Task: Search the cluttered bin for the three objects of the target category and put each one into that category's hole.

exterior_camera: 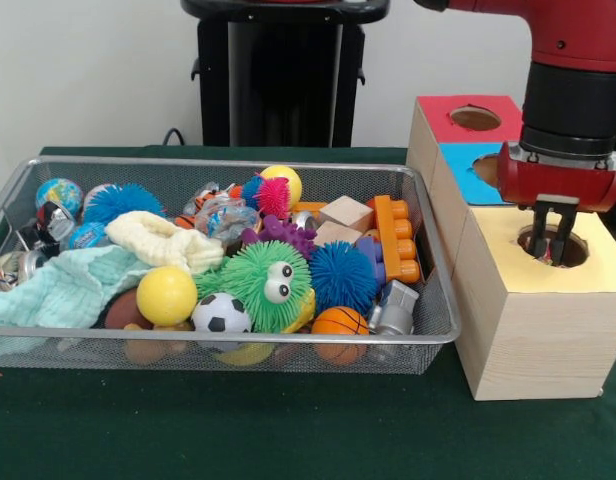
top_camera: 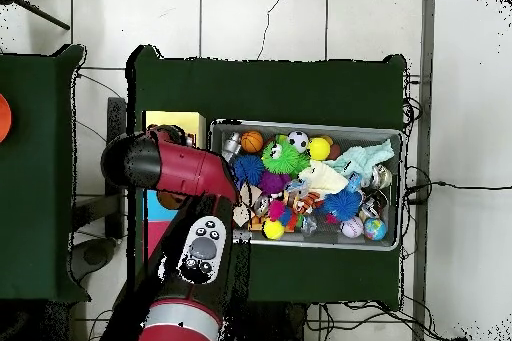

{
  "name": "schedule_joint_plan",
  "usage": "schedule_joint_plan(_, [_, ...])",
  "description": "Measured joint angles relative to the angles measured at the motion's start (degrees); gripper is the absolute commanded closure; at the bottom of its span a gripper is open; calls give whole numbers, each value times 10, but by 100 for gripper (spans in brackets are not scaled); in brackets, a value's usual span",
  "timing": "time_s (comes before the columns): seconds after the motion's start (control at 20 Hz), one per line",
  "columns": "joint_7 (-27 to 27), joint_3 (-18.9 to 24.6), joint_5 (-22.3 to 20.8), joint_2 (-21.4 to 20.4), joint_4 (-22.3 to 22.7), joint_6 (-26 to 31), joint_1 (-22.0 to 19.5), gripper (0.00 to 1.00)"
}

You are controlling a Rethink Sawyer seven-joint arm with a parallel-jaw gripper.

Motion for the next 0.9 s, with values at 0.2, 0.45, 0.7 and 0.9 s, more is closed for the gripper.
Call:
schedule_joint_plan(0.2, [0,0,0,-1,0,5,0,100])
schedule_joint_plan(0.45, [0,-7,0,-5,-2,23,5,100])
schedule_joint_plan(0.7, [0,-12,0,-6,-6,35,15,0])
schedule_joint_plan(0.9, [0,-24,0,-4,-9,40,27,0])
